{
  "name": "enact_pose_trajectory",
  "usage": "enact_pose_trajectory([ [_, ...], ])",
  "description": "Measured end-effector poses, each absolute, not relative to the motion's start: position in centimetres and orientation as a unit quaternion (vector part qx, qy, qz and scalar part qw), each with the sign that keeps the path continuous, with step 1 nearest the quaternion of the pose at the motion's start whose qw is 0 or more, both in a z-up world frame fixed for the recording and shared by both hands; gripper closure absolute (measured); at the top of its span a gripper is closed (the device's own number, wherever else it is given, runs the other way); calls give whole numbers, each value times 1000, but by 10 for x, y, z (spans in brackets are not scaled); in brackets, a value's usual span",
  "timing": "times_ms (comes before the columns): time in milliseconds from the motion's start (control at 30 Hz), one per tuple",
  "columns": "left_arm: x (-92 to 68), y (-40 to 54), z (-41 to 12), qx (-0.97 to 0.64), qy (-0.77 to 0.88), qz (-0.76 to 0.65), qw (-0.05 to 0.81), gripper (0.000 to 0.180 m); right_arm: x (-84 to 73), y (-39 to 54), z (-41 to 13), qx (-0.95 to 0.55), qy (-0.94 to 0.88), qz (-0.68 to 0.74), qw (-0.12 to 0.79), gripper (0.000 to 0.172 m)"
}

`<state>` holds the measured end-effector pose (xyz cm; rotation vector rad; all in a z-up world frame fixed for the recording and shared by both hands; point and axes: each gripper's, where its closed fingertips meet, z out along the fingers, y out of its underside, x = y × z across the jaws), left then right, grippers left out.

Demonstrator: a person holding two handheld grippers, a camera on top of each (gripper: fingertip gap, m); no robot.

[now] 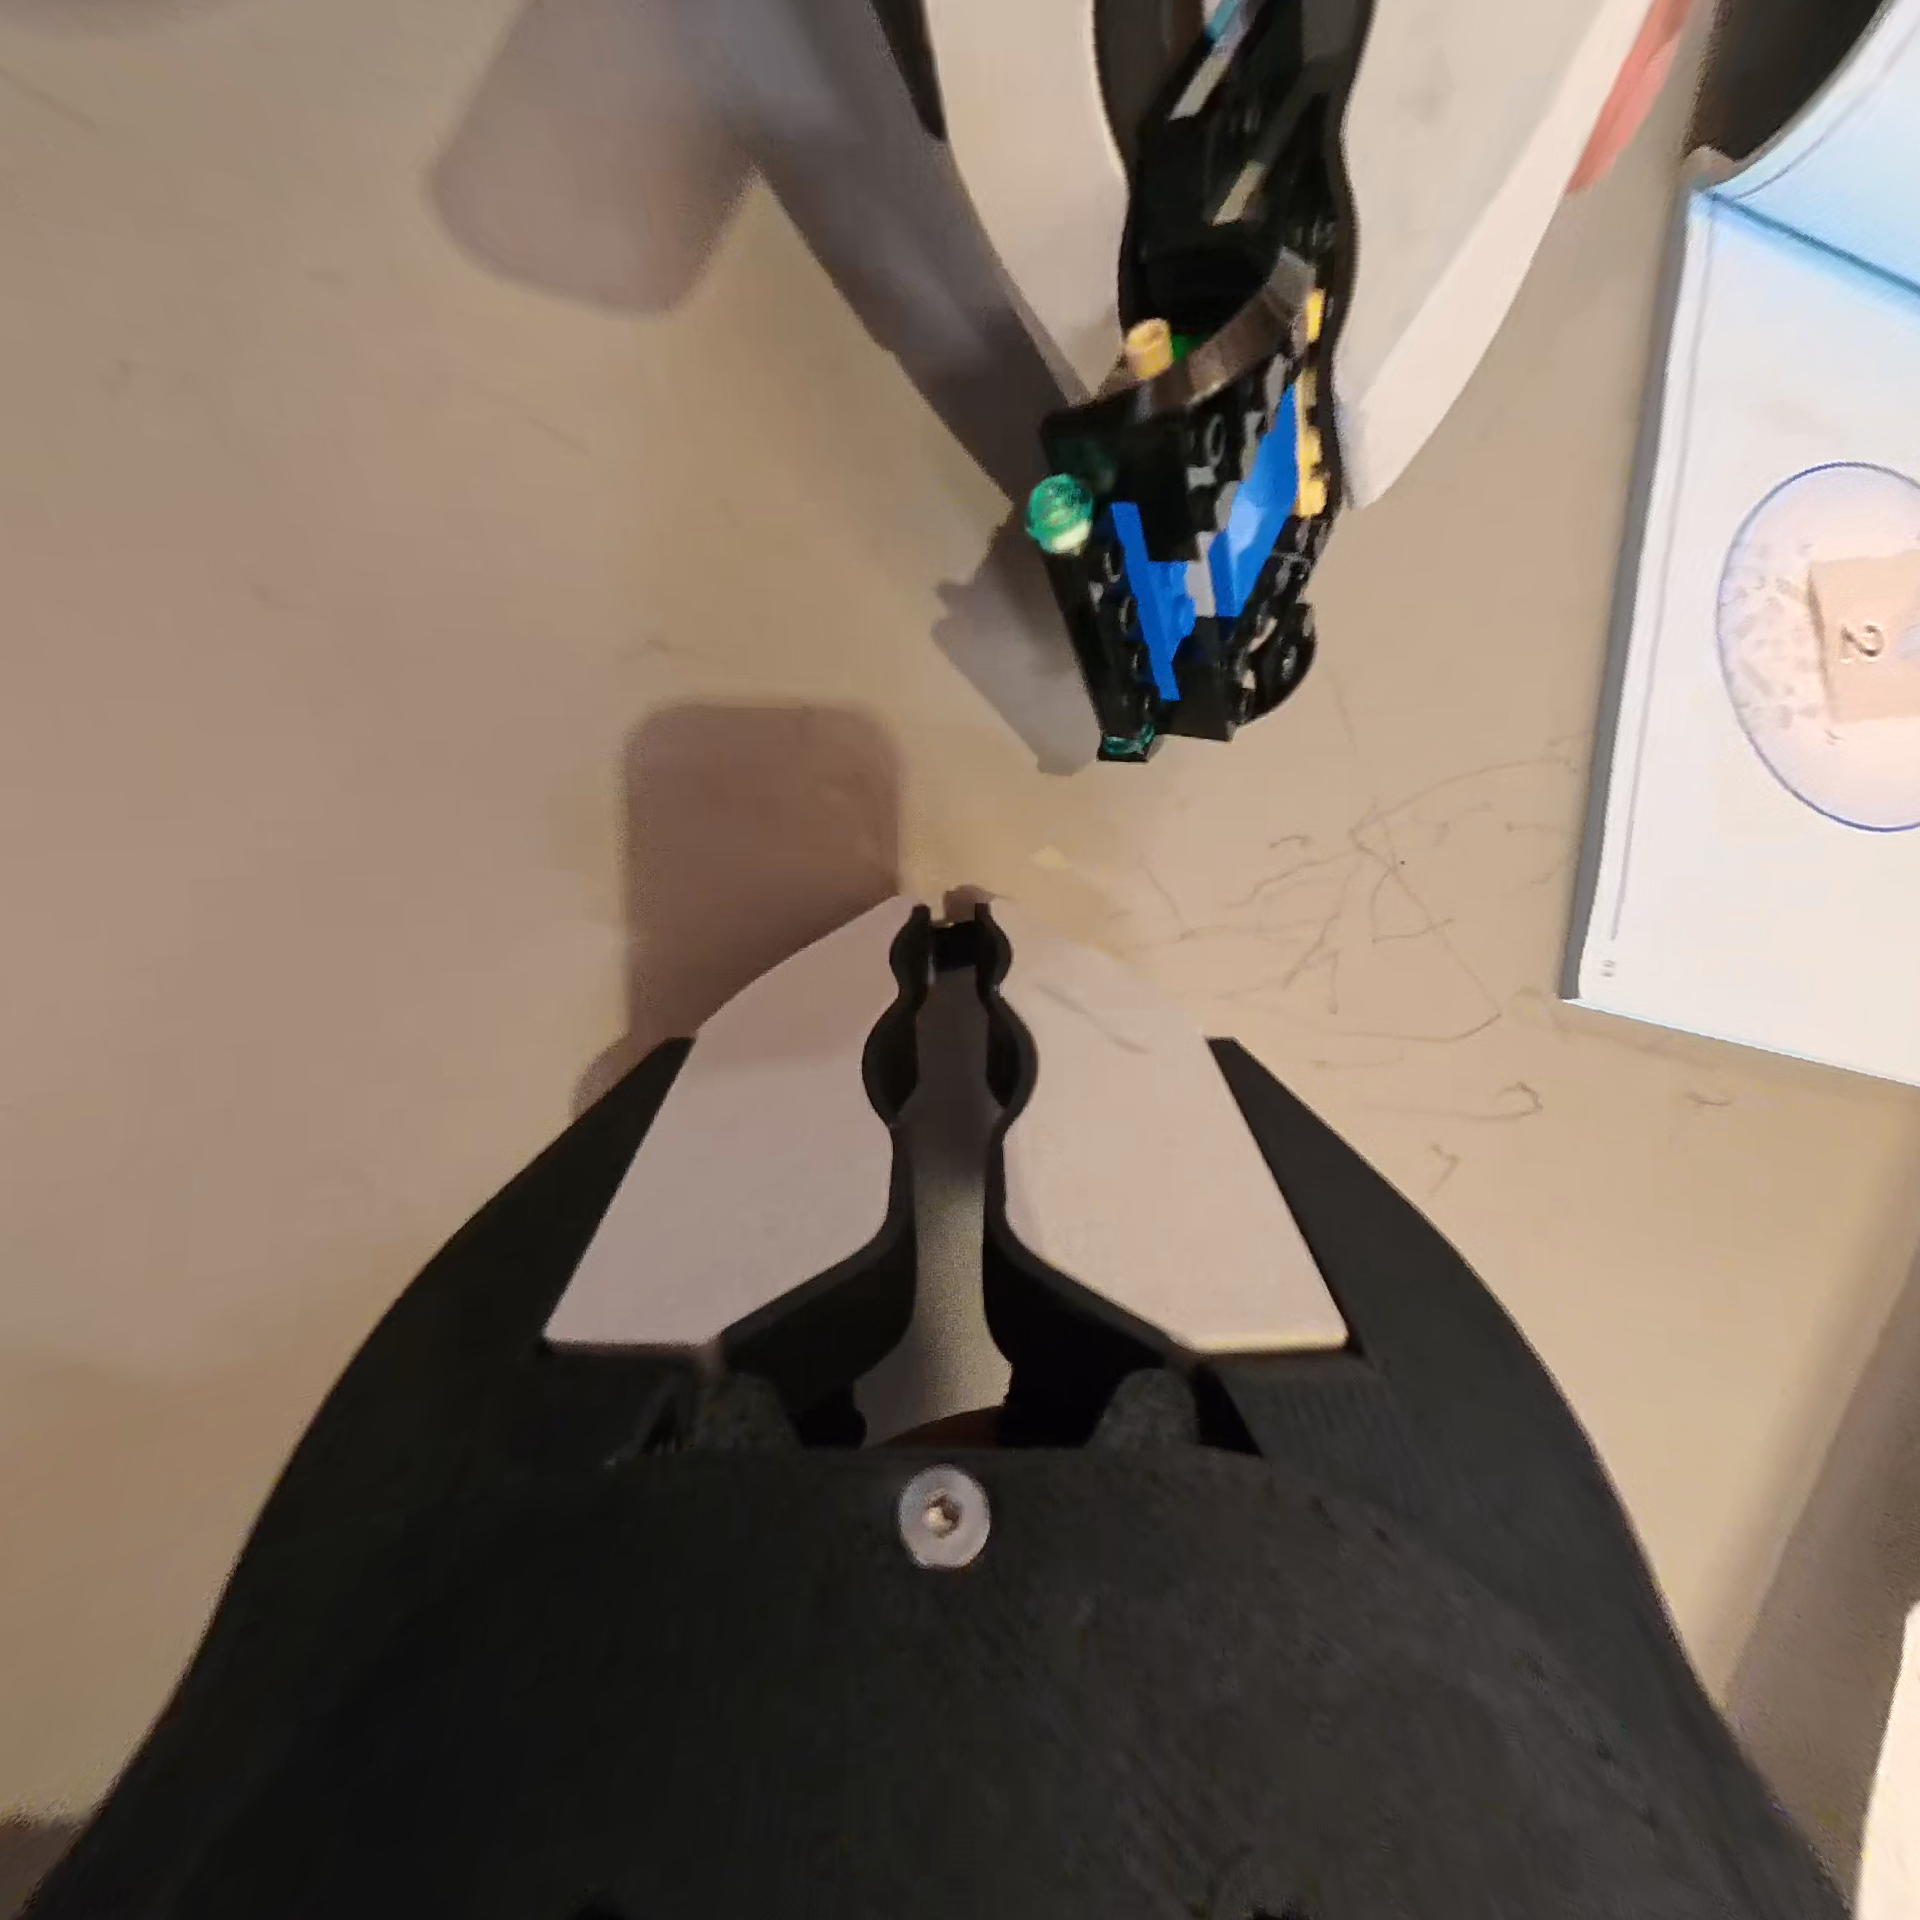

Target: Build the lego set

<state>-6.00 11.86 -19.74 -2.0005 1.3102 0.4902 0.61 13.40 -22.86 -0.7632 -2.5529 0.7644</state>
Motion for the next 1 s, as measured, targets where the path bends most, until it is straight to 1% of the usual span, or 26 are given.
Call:
enact_pose_trajectory([
  [100, -60, 119, -195, -784, 488, 176, 341, 156, -1, 131, -212, -287, -875, 297, 252, 164],
  [233, -59, 121, -195, -796, 476, 173, 330, 156, -10, 121, -173, -290, -816, 334, 371, 164],
  [367, -56, 121, -198, -804, 476, 172, 312, 156, -13, 114, -149, -280, -788, 338, 433, 164],
  [567, -51, 124, -195, -808, 473, 157, 313, 156, -14, 114, -152, -285, -791, 350, 414, 164],
  [1000, -44, 124, -188, -814, 467, 98, 332, 156, -13, 115, -143, -287, -768, 393, 417, 164],
])
